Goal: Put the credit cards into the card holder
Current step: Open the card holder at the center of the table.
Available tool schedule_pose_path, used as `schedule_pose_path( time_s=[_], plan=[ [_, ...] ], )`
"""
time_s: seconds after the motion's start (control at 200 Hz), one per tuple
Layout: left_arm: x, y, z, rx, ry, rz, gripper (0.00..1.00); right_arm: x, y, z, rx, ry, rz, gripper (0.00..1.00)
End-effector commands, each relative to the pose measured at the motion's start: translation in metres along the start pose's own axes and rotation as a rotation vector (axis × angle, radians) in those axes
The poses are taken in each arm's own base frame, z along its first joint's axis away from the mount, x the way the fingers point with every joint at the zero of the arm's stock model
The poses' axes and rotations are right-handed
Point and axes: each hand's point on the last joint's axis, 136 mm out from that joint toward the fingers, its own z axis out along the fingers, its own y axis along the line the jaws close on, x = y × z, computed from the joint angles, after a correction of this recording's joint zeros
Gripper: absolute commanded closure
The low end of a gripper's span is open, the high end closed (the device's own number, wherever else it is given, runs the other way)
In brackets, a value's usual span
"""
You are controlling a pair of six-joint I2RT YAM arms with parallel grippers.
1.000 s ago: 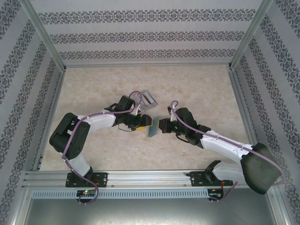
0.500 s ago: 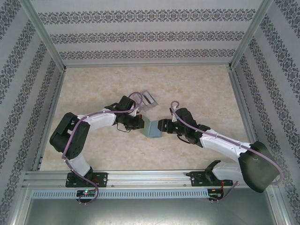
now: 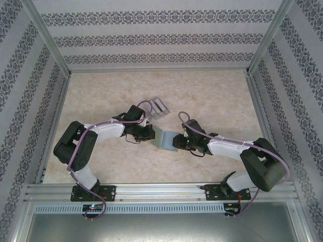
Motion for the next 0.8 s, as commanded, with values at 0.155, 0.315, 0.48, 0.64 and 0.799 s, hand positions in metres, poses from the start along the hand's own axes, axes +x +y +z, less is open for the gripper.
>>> schedule_pose_path(
  time_s=[0.155,0.315,0.48,0.64,0.799],
  plan=[
    [0.008,0.009,0.007,0.000,-0.005,-0.091,1.00,-0.015,0.025,-0.028,-0.060,-0.055,-0.017,0.56],
    [0.006,0.009,0.007,0.002,-0.020,-0.103,1.00,0.006,0.043,-0.016,-0.134,0.010,-0.046,0.54],
    [0.008,0.008,0.011,0.022,-0.009,-0.128,1.00,0.029,0.025,-0.007,-0.029,0.016,-0.050,0.54],
    [0.011,0.014,0.014,0.010,-0.006,-0.133,1.00,0.020,0.015,-0.012,-0.007,-0.035,-0.043,0.56],
    [0.011,0.012,0.016,0.018,0.001,-0.123,1.00,0.008,0.019,-0.013,-0.014,-0.051,-0.064,0.58]
  ],
)
